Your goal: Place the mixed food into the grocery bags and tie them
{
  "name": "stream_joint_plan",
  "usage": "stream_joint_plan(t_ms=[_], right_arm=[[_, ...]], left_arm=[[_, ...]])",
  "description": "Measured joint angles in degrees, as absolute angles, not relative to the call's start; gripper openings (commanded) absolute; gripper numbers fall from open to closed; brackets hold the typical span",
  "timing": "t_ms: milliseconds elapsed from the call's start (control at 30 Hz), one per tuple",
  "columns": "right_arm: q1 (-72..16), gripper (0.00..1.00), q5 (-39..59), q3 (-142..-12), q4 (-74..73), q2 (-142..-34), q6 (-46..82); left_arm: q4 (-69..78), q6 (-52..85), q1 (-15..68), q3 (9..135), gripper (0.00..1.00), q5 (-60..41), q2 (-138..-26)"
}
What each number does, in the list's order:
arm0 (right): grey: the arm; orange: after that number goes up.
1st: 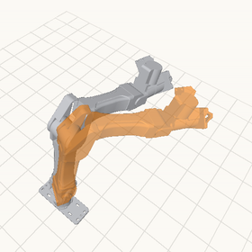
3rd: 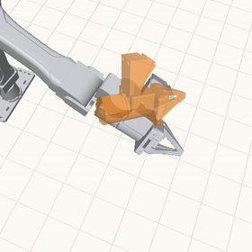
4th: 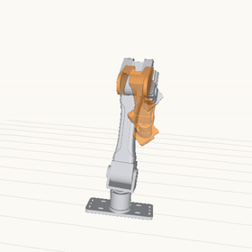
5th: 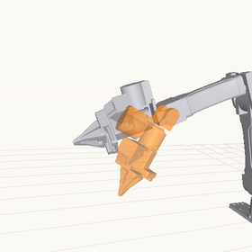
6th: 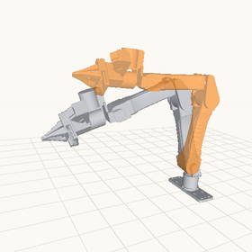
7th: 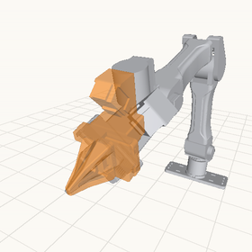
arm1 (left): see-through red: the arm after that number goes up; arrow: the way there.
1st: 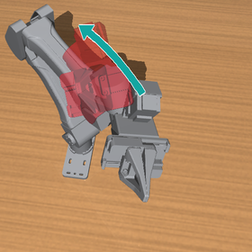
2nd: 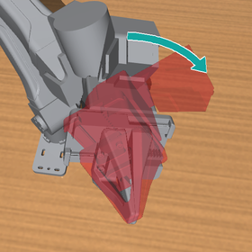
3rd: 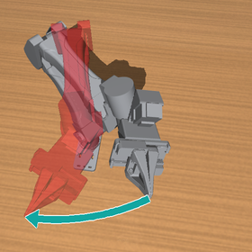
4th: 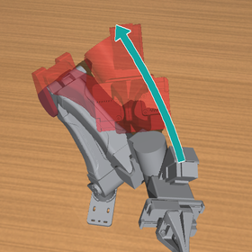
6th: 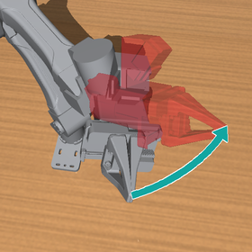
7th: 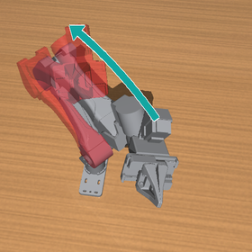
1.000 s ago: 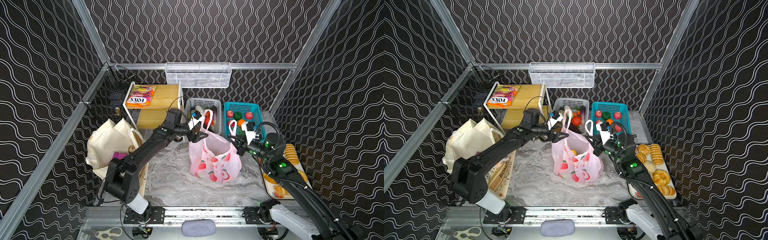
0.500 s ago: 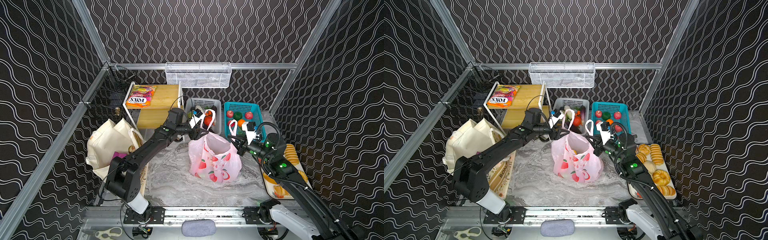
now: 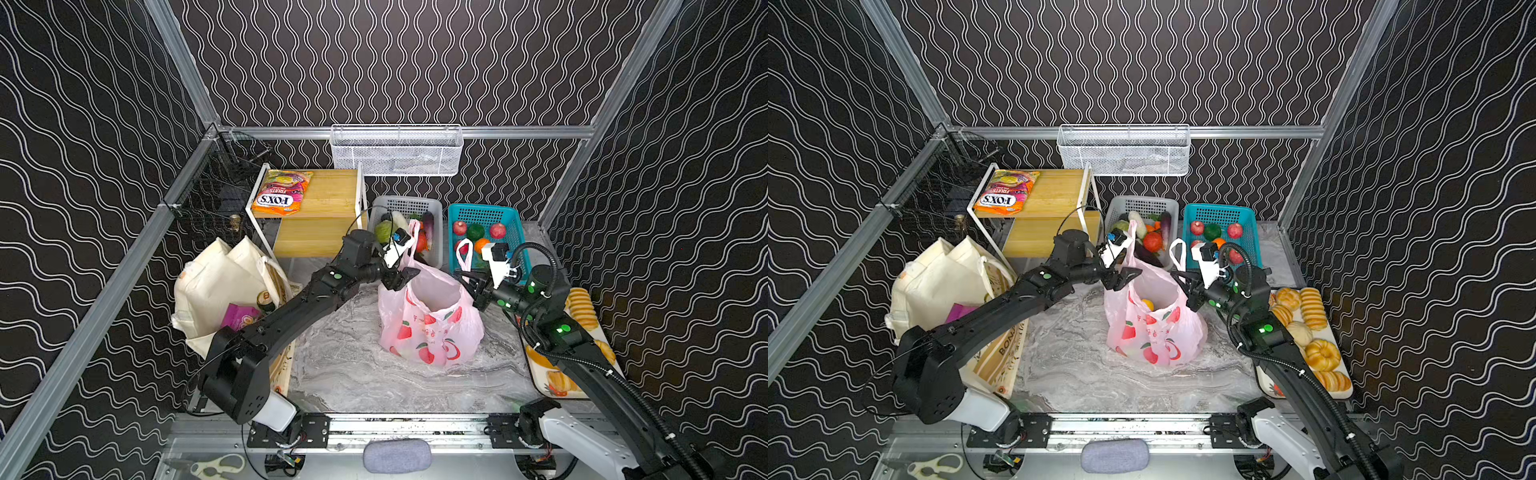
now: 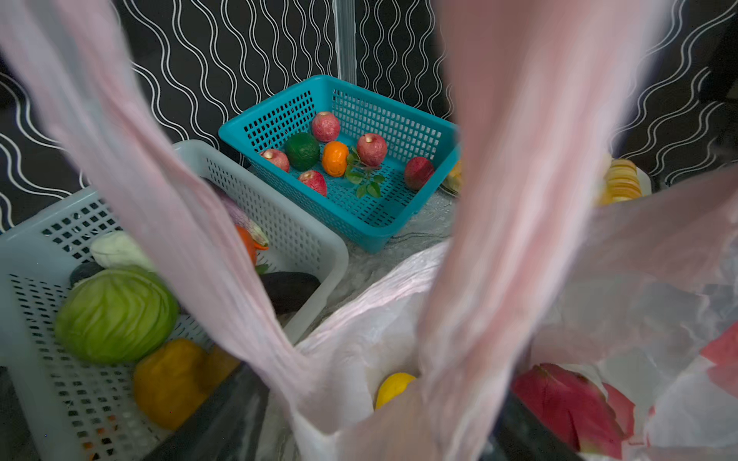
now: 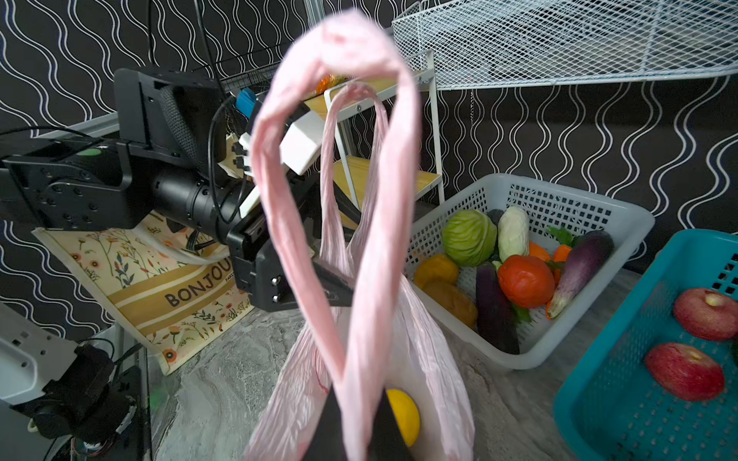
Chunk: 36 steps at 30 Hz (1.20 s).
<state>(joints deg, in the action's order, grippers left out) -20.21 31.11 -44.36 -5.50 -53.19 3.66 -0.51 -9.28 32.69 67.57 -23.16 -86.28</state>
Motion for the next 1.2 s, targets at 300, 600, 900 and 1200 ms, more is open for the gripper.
stream_joint_plan(t_ms=[300,600,900,1200], right_arm=[[-20.2,0.1,30.9,-44.4,-5.5,-53.4,3.6],[-20.2,0.1,31.0,-44.0,-5.7,-54.1,4.0],[-20.2,0.1,29.5,-46.2,-4.6,-56.9,5.0],[-20.2,0.12,27.3,-53.1,2.3,-64.2,6.7]], left_arm=[[-2.7,-10.3,28.6,72.3,0.58,-32.6,-90.1],[-2.5,-9.4,27.8,71.0,0.31,-35.6,-89.9],[-2.2,-9.4,27.8,68.6,0.02,-35.5,-87.7],[-5.3,-13.9,33.7,68.2,0.0,-31.1,-84.8]])
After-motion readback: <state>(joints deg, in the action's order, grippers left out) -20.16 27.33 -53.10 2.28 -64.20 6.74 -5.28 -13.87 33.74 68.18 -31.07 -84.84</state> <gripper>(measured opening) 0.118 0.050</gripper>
